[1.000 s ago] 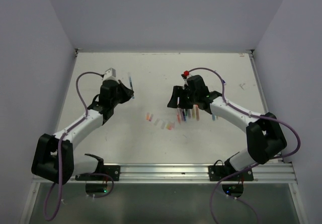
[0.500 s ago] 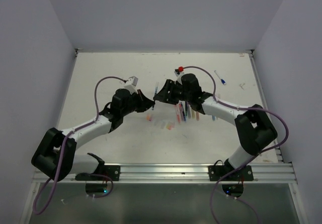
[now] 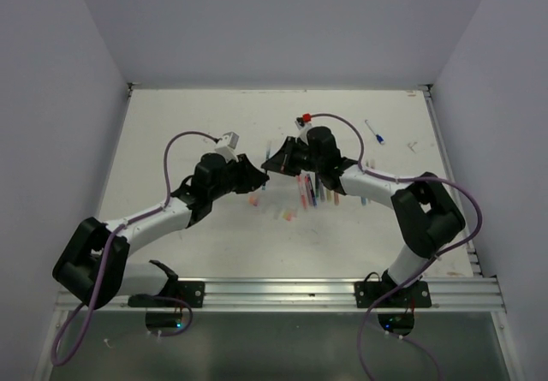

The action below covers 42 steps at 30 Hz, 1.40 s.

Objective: Open the pen caps

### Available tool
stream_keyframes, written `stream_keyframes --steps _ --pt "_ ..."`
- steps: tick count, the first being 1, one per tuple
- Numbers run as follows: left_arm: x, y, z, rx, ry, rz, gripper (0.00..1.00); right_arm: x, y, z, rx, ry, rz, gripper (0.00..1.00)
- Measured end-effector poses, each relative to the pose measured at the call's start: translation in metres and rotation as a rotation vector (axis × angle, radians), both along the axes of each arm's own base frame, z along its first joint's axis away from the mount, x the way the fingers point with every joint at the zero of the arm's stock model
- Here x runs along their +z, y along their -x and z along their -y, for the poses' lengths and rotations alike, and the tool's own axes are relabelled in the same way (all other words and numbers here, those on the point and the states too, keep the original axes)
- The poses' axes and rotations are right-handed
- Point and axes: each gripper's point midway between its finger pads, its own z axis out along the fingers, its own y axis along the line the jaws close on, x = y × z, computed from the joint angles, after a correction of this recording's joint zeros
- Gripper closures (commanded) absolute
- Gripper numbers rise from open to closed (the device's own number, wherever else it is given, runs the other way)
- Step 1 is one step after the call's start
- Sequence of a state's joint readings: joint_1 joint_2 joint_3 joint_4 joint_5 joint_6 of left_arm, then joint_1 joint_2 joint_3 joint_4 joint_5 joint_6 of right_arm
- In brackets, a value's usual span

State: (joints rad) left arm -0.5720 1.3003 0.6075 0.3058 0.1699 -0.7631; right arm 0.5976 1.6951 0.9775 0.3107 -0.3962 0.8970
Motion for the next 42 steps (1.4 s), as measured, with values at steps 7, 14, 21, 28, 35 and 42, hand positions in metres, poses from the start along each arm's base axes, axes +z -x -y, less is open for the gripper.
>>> stream_keyframes --steps 7,14,21,28,35,42 --pt "0.005 -0.004 -0.011 0.058 -0.048 0.011 0.32 -0.017 0.009 0.005 0.043 0.065 0.010 1.00" --pt "0.034 -0.015 -0.015 0.099 -0.043 0.075 0.35 -0.034 0.038 0.008 0.175 0.088 0.008 1.00" --pt "0.022 -0.015 -0.010 0.077 -0.054 0.044 0.41 -0.034 0.075 0.007 0.293 0.031 0.020 1.00" --pt "0.018 -0.014 -0.008 0.066 -0.056 0.030 0.50 -0.003 0.077 0.004 0.310 -0.026 0.110 1.00" --pt "0.020 -0.012 -0.004 0.045 -0.044 0.030 0.56 0.001 0.078 0.001 0.320 -0.040 0.124 1.00" --pt "0.023 -0.008 0.000 0.020 -0.025 0.026 0.73 0.000 0.078 0.001 0.317 -0.038 0.123 1.00"
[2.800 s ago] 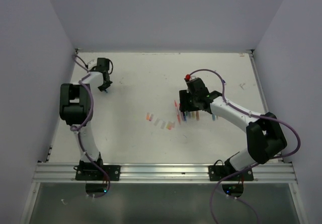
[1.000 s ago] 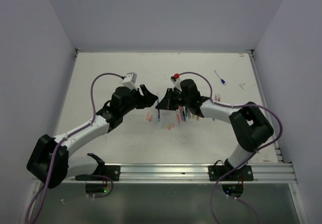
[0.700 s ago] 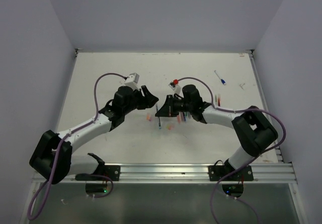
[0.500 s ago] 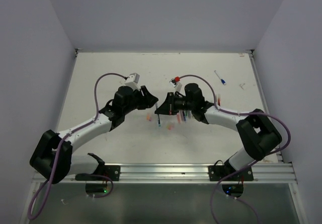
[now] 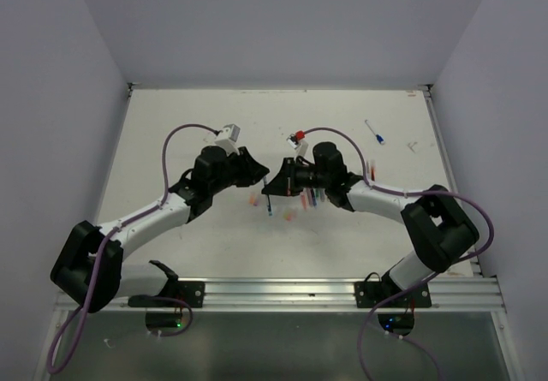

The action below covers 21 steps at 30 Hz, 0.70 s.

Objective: Open the pen caps

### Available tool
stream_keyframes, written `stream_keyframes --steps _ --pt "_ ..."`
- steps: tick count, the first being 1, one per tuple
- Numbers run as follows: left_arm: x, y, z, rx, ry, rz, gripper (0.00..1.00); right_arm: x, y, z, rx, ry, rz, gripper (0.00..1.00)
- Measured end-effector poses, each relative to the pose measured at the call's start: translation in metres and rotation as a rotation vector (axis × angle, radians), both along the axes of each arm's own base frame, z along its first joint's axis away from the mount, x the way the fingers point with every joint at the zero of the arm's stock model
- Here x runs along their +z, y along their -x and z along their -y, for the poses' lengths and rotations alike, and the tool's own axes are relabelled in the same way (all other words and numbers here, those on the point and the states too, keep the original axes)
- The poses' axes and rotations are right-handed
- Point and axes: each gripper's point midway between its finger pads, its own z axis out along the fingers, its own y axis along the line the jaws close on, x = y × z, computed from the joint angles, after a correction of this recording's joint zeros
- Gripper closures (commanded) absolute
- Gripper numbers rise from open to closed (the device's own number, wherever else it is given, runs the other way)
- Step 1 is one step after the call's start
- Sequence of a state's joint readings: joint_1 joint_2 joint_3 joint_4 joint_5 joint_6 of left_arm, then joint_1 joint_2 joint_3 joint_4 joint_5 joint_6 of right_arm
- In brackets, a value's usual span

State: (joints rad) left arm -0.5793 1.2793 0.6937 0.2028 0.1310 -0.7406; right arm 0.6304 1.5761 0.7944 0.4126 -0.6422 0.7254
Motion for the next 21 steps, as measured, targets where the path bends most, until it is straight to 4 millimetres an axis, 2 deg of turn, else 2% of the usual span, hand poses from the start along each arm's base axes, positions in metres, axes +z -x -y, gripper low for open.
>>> stream_keyframes --steps 4,6,12,16,21 --pt "0.002 0.002 0.003 -0.014 0.012 -0.001 0.84 -0.002 0.000 -0.001 -0.006 0.007 0.000 1.00" --pt "0.003 0.002 0.004 -0.016 0.017 0.000 0.99 -0.003 -0.001 -0.001 -0.009 0.009 0.002 1.00" --pt "-0.006 0.000 0.003 0.001 -0.005 -0.040 1.00 -0.014 -0.006 0.001 -0.048 0.090 0.029 1.00" --pt "-0.017 -0.013 0.001 0.065 -0.068 -0.142 1.00 -0.027 -0.017 0.003 -0.169 0.324 0.144 1.00" --pt "-0.012 -0.024 0.000 0.092 -0.050 -0.237 1.00 -0.022 -0.030 0.018 -0.341 0.622 0.371 1.00"
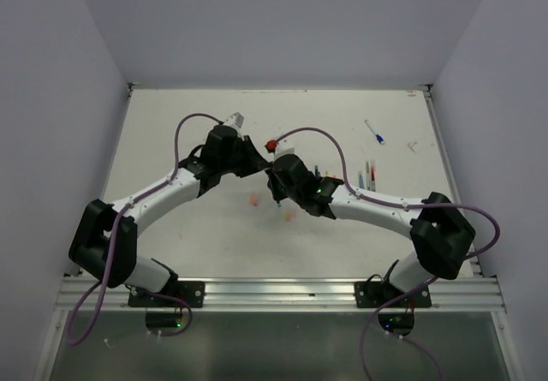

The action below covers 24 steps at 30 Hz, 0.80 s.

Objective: Open the pen caps

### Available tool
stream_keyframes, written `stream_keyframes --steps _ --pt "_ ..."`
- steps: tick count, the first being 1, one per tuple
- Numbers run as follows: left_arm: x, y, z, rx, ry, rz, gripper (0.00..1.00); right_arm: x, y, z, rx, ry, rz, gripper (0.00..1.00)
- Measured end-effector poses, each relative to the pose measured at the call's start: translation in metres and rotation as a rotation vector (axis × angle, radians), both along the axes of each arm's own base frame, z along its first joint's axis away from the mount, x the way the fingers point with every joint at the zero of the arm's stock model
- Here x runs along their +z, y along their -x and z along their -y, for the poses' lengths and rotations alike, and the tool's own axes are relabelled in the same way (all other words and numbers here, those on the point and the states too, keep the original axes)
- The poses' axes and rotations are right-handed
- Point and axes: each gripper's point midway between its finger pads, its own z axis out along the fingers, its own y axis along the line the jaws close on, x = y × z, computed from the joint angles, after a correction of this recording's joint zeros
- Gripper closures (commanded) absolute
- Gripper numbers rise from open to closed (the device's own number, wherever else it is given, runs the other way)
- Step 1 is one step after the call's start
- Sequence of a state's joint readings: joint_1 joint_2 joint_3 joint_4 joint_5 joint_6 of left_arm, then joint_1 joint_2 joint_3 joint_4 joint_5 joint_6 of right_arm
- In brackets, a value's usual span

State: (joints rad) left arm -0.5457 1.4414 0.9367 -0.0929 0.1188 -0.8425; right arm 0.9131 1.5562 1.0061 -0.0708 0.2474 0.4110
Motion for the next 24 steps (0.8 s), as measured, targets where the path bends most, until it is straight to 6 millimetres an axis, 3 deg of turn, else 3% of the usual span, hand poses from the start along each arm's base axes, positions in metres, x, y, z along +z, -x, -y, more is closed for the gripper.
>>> stream_keyframes --steps 6,10,12,15,18,24 --pt "0.009 -0.009 -0.003 -0.012 0.092 -0.071 1.00 0.010 -0.006 0.003 -0.023 0.068 0.102 1.00" --pt "0.024 -0.036 -0.022 0.052 0.132 0.020 1.00 -0.014 0.018 0.010 0.074 0.066 -0.014 1.00" --pt "0.029 -0.040 -0.030 0.065 0.147 0.071 1.00 -0.022 0.032 0.003 0.154 -0.017 -0.112 1.00" --pt "0.026 -0.027 -0.036 0.051 0.140 0.105 1.00 -0.019 0.043 -0.007 0.241 -0.183 -0.219 1.00" --pt "0.023 -0.021 -0.045 0.053 0.088 0.126 1.00 -0.008 0.042 -0.005 0.256 -0.248 -0.253 1.00" --pt "0.001 -0.018 -0.072 0.095 -0.089 0.119 1.00 0.009 0.019 0.032 0.108 -0.187 -0.207 1.00"
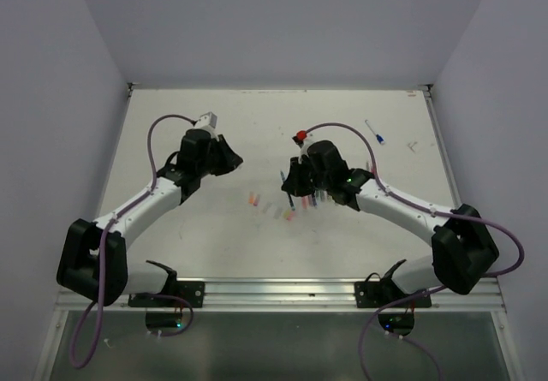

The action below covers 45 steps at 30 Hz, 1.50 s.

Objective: Open the pen caps

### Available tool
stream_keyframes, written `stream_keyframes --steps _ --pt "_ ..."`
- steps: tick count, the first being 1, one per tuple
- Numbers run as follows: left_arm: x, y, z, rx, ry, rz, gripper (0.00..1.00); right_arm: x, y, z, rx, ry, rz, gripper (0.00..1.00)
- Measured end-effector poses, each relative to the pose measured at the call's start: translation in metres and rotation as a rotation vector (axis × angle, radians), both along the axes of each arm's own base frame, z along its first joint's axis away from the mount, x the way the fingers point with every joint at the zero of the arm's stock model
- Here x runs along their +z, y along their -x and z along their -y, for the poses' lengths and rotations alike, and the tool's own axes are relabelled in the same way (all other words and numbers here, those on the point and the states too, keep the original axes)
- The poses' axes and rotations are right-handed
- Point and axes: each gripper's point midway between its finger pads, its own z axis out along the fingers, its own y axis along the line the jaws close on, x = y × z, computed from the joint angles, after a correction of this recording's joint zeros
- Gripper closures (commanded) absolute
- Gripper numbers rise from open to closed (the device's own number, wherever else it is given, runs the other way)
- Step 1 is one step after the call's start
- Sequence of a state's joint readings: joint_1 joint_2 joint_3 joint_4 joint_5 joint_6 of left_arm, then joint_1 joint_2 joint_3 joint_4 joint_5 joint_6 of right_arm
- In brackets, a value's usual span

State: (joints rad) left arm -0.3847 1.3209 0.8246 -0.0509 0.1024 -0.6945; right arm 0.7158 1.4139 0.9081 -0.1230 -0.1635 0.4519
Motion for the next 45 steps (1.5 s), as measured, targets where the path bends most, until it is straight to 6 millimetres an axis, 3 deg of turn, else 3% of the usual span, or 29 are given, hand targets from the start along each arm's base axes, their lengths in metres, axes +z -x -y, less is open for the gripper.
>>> stream_keyframes --steps 3,10,13,23,30,38,45 --pt "-0.016 0.006 -0.006 -0.005 -0.039 -0.021 1.00 -0.004 -0.019 0.027 -0.113 0.085 0.009 1.00" --pt "-0.063 0.023 -0.010 -0.034 -0.093 -0.116 0.99 -0.035 -0.047 0.102 -0.346 0.292 -0.048 1.00" --pt "-0.075 0.025 -0.006 -0.055 -0.093 -0.136 0.99 -0.048 -0.049 0.117 -0.379 0.347 -0.075 1.00" --pt "-0.097 0.035 0.014 -0.125 -0.103 -0.168 0.99 -0.070 -0.064 0.129 -0.419 0.453 -0.094 1.00" --pt "-0.105 0.035 0.014 -0.128 -0.112 -0.186 0.98 -0.071 -0.079 0.141 -0.464 0.475 -0.092 1.00" --pt "-0.118 0.036 0.014 -0.129 -0.122 -0.208 0.95 -0.083 -0.079 0.144 -0.466 0.493 -0.121 1.00" --pt "-0.127 0.043 0.011 -0.129 -0.128 -0.223 0.87 -0.095 -0.077 0.142 -0.451 0.501 -0.149 1.00"
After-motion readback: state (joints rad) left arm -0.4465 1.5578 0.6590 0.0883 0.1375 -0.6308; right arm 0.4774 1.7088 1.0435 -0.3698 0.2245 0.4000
